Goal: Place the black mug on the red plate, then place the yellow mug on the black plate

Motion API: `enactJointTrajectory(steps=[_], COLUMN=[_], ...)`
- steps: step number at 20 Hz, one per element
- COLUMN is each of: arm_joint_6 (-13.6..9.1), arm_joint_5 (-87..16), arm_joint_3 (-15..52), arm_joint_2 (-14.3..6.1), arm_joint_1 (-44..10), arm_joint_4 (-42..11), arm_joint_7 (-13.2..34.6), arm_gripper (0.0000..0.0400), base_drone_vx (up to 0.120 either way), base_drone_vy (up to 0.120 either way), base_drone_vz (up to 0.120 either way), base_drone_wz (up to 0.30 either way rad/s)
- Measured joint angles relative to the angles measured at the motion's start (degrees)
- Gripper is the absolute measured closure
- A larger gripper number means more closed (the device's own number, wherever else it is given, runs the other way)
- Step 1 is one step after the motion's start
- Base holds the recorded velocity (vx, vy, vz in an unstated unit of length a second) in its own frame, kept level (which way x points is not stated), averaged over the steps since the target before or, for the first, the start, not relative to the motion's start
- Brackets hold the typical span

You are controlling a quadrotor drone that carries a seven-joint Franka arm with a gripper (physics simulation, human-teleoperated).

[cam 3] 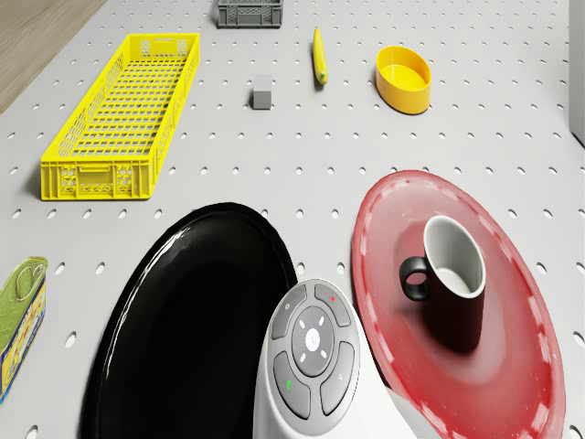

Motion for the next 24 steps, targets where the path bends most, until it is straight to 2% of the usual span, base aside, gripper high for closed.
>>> enactJointTrajectory(steps=[24], arm_joint_6=[-0.22], arm_joint_5=[-0.12], arm_joint_3=[-0.05], arm_joint_2=[0.24], arm_joint_1=[0.15], arm_joint_4=[-0.02], arm_joint_7=[-0.12], arm_gripper=[0.0], base_drone_vx=[-0.12], base_drone_vy=[0.12], base_drone_vz=[0.0], base_drone_wz=[0.0])
